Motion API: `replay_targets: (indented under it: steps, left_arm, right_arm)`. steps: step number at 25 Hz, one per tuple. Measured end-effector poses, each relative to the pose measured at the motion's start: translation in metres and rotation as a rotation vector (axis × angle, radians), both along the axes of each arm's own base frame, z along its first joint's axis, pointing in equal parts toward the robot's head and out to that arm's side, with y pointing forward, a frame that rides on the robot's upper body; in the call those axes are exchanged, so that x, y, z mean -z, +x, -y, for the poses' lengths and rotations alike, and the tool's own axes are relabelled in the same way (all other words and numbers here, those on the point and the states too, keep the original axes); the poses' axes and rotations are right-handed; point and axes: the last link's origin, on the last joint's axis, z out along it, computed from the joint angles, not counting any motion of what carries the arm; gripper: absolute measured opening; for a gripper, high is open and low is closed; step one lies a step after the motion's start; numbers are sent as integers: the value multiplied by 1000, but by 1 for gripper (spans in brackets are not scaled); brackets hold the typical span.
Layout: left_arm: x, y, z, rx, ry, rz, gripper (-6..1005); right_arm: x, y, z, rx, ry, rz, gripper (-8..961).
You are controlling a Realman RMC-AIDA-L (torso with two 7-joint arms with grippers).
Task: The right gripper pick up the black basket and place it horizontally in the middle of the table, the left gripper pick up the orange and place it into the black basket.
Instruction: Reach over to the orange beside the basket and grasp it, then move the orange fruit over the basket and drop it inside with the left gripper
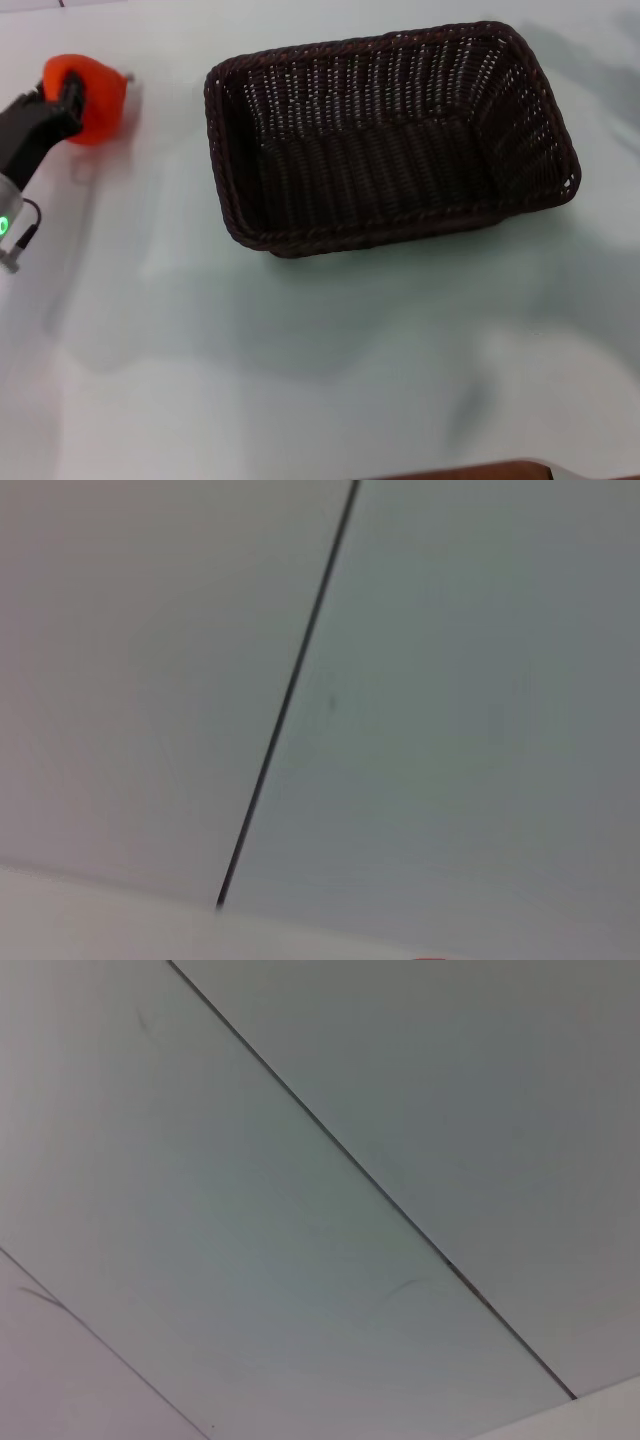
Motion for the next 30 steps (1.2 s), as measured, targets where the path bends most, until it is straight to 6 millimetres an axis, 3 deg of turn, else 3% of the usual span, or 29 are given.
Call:
replay_targets:
  steps: [6, 7, 9, 12, 15, 20, 23, 30]
  left_arm:
    - [-19, 6, 16, 101, 108, 69, 293]
    - [-28, 18, 24, 177, 149, 92, 285]
    - [-30, 27, 28, 232, 162, 103, 268]
    - [-31, 59, 43, 437, 166, 126, 243]
    - [-17, 88, 58, 620, 108, 151, 215]
    - [28, 122, 63, 732, -52, 121, 173]
    - [44, 134, 56, 736, -123, 107, 196]
    - [58, 142, 50, 706, -157, 86, 248]
  right_arm:
    - [-3, 4, 0, -1, 27, -4, 689]
    - [-4, 4, -1, -5, 29, -4, 690]
    - [-7, 1, -4, -17, 32, 1, 689]
    - [-10, -3, -10, -37, 37, 12, 685]
    - [-11, -8, -15, -60, 45, 27, 683]
    - [-13, -13, -21, -74, 57, 30, 684]
    - [-14, -15, -23, -84, 66, 26, 684]
    - [-18, -16, -24, -109, 112, 34, 683]
